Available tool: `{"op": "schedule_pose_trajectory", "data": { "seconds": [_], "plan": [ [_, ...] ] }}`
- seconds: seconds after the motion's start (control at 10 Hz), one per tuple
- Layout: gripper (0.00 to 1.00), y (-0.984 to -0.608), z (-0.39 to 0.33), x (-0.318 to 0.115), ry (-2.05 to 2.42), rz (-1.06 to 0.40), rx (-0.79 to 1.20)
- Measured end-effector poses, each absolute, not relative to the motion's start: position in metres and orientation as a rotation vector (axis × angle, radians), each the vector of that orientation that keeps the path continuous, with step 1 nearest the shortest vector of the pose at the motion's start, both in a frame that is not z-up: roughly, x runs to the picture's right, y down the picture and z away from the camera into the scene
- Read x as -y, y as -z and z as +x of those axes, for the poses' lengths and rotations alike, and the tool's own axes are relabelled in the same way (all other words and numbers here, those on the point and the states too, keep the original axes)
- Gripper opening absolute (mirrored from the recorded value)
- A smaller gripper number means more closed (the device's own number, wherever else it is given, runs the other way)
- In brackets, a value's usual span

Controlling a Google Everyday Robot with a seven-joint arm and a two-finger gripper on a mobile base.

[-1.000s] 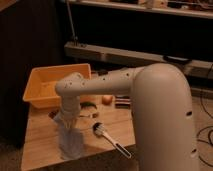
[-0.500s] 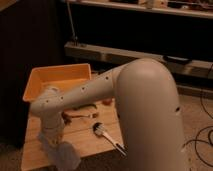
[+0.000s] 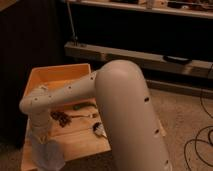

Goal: Wipe table surface with towel

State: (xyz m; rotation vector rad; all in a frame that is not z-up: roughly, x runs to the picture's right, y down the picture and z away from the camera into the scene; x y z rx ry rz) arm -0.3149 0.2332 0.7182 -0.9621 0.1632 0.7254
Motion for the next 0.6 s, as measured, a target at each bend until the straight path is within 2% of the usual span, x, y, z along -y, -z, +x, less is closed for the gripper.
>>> {"op": "schedule_pose_trajectory", "data": {
  "seconds": [0.4, 0.6],
  "plan": [
    [0.00, -0.776, -0.314, -0.190, -0.823, -0.965, -0.158],
    [0.00, -0.791, -0.294, -0.178, -0.859, -0.932, -0.193]
  ]
}}
